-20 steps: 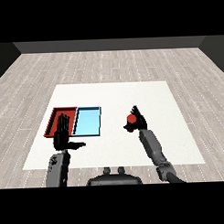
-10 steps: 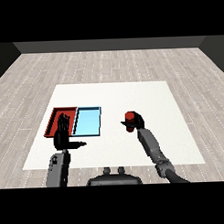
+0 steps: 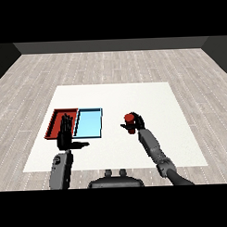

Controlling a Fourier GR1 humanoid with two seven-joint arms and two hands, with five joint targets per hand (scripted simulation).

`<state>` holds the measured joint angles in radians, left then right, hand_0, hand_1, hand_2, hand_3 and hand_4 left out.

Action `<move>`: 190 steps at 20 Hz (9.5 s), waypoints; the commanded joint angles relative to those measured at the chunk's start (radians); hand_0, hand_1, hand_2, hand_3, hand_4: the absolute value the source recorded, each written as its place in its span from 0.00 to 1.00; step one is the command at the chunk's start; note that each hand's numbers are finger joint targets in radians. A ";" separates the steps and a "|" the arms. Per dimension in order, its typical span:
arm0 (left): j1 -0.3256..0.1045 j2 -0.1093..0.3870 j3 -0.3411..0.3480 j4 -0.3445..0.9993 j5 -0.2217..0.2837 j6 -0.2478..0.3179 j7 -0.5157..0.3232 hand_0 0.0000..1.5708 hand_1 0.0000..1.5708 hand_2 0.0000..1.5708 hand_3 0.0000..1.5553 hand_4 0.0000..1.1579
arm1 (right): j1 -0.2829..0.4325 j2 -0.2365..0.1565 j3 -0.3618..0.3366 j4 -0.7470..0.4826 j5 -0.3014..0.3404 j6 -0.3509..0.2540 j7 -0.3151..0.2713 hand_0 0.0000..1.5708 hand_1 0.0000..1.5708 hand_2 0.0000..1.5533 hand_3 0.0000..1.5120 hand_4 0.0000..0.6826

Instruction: Pick the red can and put it in the red box

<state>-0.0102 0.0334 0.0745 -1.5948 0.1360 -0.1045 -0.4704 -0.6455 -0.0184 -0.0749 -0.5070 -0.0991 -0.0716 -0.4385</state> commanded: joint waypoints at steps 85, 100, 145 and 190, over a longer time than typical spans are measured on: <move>-0.344 -0.030 -0.517 0.308 0.116 0.307 0.203 0.00 0.00 0.00 0.00 0.00 | 0.164 0.018 0.582 -0.947 -0.184 -0.432 0.082 0.97 0.97 0.94 0.93 0.95; -0.418 -0.033 -0.613 0.319 0.198 0.679 0.243 1.00 1.00 0.99 0.95 0.97 | 0.168 0.018 0.625 -0.982 -0.154 -0.455 0.126 0.94 0.94 0.93 0.92 0.95; -0.363 0.084 -0.414 0.297 0.162 0.649 0.080 1.00 1.00 1.00 0.95 0.98 | 0.546 -0.175 0.337 -1.425 -0.214 -0.183 0.296 0.00 0.00 0.00 0.00 0.00; -0.684 0.465 -0.063 1.395 0.044 0.374 0.164 0.00 0.00 0.00 0.00 0.00 | 0.619 -0.124 0.184 -1.069 -0.245 -0.058 0.044 0.00 0.00 0.00 0.00 0.00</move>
<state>-0.6853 0.5118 -0.1010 -0.1325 0.0692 0.2807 -0.1853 -0.0572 -0.1572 0.0989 -1.5609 -0.3410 -0.1348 -0.3798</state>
